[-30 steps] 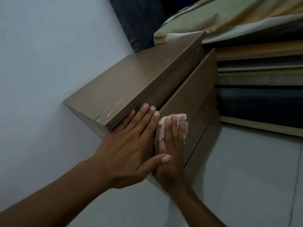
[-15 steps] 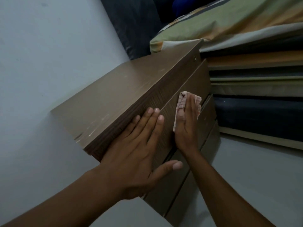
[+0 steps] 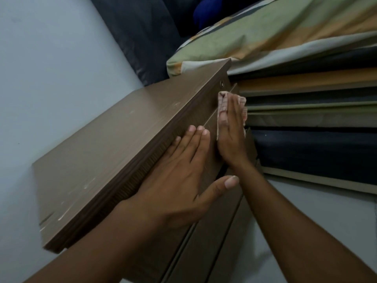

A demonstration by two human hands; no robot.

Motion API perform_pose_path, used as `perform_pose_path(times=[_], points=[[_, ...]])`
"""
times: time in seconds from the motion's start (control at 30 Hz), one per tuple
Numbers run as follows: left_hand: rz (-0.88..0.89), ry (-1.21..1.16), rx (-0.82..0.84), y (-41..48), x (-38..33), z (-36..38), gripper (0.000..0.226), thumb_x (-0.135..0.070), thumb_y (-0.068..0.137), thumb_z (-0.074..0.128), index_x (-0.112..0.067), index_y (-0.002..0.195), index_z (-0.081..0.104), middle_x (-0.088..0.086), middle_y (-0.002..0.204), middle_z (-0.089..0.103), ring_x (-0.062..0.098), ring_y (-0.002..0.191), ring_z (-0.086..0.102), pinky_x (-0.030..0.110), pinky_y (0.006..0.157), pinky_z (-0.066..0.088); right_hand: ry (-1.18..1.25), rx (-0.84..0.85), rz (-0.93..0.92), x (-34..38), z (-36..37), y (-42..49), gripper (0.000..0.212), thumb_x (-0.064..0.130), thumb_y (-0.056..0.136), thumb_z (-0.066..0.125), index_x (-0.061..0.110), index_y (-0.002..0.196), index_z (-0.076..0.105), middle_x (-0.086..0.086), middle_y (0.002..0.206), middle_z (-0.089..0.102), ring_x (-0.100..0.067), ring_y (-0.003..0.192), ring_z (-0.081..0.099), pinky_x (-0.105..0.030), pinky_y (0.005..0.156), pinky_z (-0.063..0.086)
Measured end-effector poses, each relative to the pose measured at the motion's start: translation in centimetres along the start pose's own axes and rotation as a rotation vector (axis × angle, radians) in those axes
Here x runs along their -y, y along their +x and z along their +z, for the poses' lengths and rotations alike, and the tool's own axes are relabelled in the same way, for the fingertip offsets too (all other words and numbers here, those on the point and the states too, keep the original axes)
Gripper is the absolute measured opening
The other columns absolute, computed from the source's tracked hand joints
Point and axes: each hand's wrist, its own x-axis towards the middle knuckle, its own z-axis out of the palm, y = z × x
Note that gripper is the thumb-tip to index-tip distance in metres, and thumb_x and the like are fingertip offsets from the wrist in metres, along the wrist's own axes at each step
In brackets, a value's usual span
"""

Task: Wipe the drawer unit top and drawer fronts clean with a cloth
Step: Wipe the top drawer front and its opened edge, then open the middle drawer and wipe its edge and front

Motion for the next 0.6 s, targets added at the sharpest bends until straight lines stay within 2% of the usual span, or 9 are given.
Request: perform_pose_path(times=[0.1, 0.2, 0.3, 0.37, 0.5, 0.6], points=[[0.011, 0.041, 0.015, 0.6, 0.0, 0.2, 0.099, -0.088, 0.081, -0.001, -0.024, 0.153, -0.025, -0.009, 0.161, -0.030, -0.003, 0.141, -0.035, 0.025, 0.117, -0.015, 0.052, 0.020, 0.136, -2.0, -1.4, 2.2, 0.050, 0.024, 0.110, 0.024, 0.017, 0.159, 0.017, -0.002, 0.168, 0.009, -0.004, 0.152, -0.001, -0.035, 0.128, -0.001], [0.014, 0.067, 0.023, 0.5, 0.1, 0.3, 0.103, -0.091, 0.078, -0.002, -0.023, 0.153, -0.025, -0.009, 0.161, -0.030, -0.002, 0.142, -0.035, 0.029, 0.120, -0.012, 0.044, -0.067, 0.221, -3.4, -1.7, 0.5, 0.046, 0.020, 0.108, 0.034, 0.016, 0.153, 0.034, -0.006, 0.162, 0.031, -0.018, 0.153, 0.022, -0.042, 0.126, 0.020], [0.008, 0.088, 0.020, 0.5, 0.0, 0.3, 0.106, -0.092, 0.077, -0.002, -0.022, 0.154, -0.023, -0.008, 0.162, -0.029, -0.001, 0.142, -0.035, 0.029, 0.120, -0.012, -0.004, -0.113, 0.289, -3.9, -2.3, -1.4, 0.040, 0.019, 0.105, 0.043, 0.014, 0.144, 0.051, -0.008, 0.149, 0.051, -0.023, 0.140, 0.044, -0.046, 0.116, 0.038], [0.009, 0.101, 0.021, 0.4, -0.1, 0.3, 0.106, -0.091, 0.077, -0.001, -0.021, 0.154, -0.021, -0.007, 0.162, -0.028, 0.000, 0.143, -0.034, 0.028, 0.119, -0.013, -0.009, -0.098, 0.259, -3.6, -3.0, -2.4, 0.035, 0.016, 0.102, 0.047, 0.014, 0.134, 0.060, -0.006, 0.137, 0.061, -0.022, 0.129, 0.054, -0.045, 0.110, 0.044], [0.035, 0.119, -0.006, 0.0, -0.1, 0.2, 0.097, -0.083, 0.086, 0.002, -0.019, 0.156, -0.015, -0.004, 0.165, -0.020, 0.003, 0.146, -0.029, 0.028, 0.120, -0.011, -0.042, 0.067, 0.372, -1.8, -5.3, -4.0, 0.027, 0.024, 0.100, 0.052, 0.029, 0.121, 0.067, 0.003, 0.116, 0.070, -0.015, 0.107, 0.065, -0.039, 0.094, 0.055], [0.044, 0.079, -0.053, -0.9, -0.1, 0.2, 0.081, -0.066, 0.095, 0.011, -0.018, 0.158, -0.007, -0.002, 0.167, -0.011, 0.005, 0.149, -0.023, 0.024, 0.118, -0.012, -0.040, 0.060, 0.383, 0.3, -6.5, -6.3, 0.024, 0.030, 0.099, 0.053, 0.033, 0.119, 0.066, 0.007, 0.109, 0.071, -0.011, 0.098, 0.065, -0.040, 0.088, 0.058]])
